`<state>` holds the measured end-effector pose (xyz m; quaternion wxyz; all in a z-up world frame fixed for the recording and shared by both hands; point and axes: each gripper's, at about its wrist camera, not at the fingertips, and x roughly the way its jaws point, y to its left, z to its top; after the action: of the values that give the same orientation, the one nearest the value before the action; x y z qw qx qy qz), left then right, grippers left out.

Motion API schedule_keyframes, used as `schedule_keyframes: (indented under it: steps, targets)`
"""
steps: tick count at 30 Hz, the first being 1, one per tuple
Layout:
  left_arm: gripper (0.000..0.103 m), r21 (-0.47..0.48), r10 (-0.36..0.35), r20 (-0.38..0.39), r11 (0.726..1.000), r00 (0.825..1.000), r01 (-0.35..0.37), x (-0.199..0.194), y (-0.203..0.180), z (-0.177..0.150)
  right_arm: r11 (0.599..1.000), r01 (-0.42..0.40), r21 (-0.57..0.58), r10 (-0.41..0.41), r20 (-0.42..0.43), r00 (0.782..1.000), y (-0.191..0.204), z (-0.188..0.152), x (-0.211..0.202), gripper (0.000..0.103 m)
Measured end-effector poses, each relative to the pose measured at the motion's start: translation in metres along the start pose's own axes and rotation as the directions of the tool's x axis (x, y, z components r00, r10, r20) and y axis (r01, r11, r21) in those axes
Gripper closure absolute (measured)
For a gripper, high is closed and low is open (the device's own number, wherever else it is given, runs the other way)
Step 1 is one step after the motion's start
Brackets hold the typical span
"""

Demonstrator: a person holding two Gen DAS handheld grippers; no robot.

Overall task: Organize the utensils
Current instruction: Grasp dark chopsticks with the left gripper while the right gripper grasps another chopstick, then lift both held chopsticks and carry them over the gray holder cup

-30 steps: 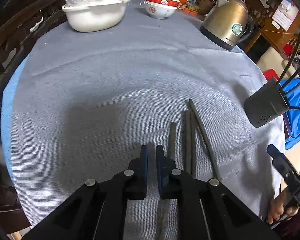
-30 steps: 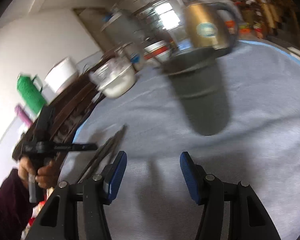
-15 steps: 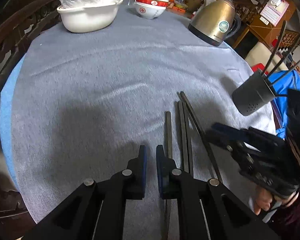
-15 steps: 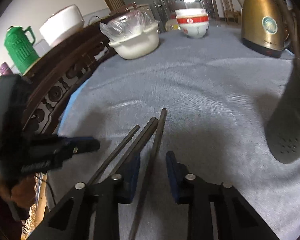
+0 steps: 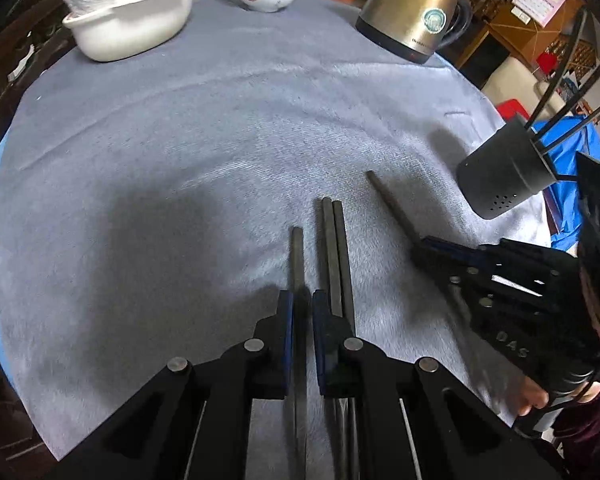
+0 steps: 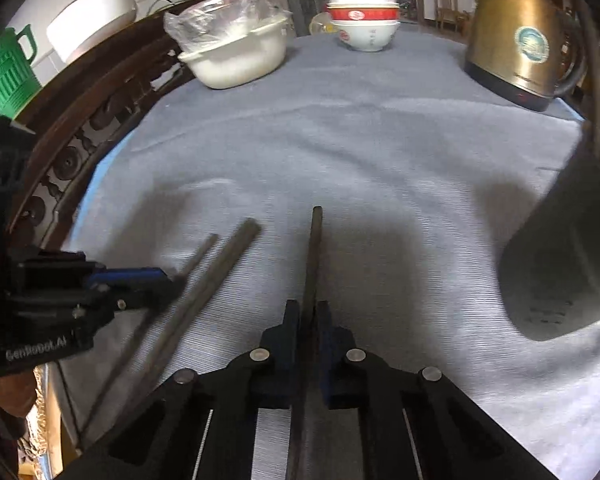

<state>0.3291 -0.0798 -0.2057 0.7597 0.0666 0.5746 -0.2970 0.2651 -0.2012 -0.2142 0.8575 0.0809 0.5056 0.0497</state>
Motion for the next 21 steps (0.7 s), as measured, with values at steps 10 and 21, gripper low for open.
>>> schedule_keyframes:
  steps: [10,21]
  targets:
    - [0.094,-0.002,0.021,-0.039,1.0,0.999,-0.021,0.01,-0.002,0.02,0.998,0.014,0.055,-0.009,-0.079,0.997,-0.004,0.027,0.013,0.091]
    - [0.096,-0.018,0.039,-0.021,0.999,0.999,-0.039,0.009,-0.002,0.023,0.998,0.066,0.005,-0.066,-0.072,0.995,0.006,0.048,0.025,0.096]
